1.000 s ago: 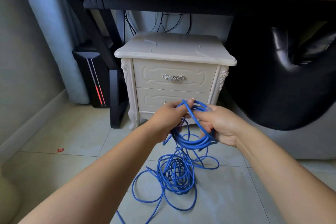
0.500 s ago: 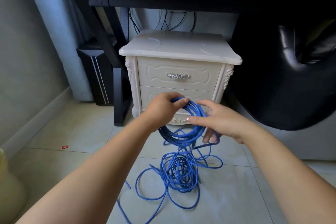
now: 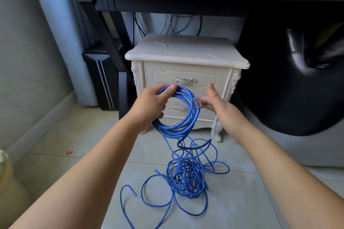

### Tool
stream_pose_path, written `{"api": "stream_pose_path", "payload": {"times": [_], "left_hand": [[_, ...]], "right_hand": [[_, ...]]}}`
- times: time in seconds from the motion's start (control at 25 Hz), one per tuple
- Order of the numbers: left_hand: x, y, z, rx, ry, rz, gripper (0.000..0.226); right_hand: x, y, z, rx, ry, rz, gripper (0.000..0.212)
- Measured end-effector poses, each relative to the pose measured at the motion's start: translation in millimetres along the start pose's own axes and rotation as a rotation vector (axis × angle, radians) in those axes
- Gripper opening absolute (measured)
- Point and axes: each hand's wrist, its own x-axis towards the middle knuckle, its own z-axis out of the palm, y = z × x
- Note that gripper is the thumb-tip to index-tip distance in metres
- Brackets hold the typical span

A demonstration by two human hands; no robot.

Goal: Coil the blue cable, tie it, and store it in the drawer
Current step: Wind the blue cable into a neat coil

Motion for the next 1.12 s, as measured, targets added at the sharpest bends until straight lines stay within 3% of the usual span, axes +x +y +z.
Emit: {"api": "stream_pose_path", "payload": {"times": [0.08, 0.16, 0.4, 0.56, 0.72, 0.76, 0.84, 0.92, 1.04, 1.12], "left_hand": [[0.5, -1.6, -1.6, -0.018, 0.061, 0.003, 0.020], [0.8, -3.5, -2.8, -0.036, 0.119, 0.009, 0.020], [-8.2, -9.2, 9.4, -0.170, 0.161, 0.026, 0.023], [-15.3, -11.0, 25.9, -0.185, 0.189, 0.044, 0.022], [-20.9, -7.8, 35.7, -0.157, 0.048, 0.031, 0.017], [-19.3, -7.9, 32.5, -0.177, -0.018, -0.015, 0.019], [-17.2, -5.2, 22.3, -0.170, -0.178, -0.133, 0.033], [-19.2, -0.4, 19.9, 0.025, -0.310, -0.156, 0.031], [-22.7, 2.6, 32.4, 0.429, -0.350, -0.093, 0.046], [-20.5, 0.1, 38.0, 0.574, -0.316, -0.050, 0.057]], "right_hand": [[0.5, -5.3, 15.0, 0.296, -0.273, -0.010, 0.078], [2.0, 0.9, 22.3, 0.355, -0.308, 0.012, 0.070], [8.4, 5.4, 32.6, 0.518, -0.060, 0.057, 0.016], [10.4, 4.9, 45.2, 0.483, 0.165, 0.081, 0.018], [12.4, 5.4, 34.1, 0.516, 0.244, 0.160, 0.022], [11.4, 5.5, 29.1, 0.450, 0.248, 0.156, 0.021], [7.8, 5.6, 20.5, 0.098, 0.217, 0.104, 0.016], [3.8, 1.3, 18.4, -0.257, 0.103, 0.027, 0.016], [0.8, -8.1, 22.0, -0.644, -0.086, -0.029, 0.027], [-0.3, -10.1, 22.6, -0.678, -0.062, -0.050, 0.027]]}}
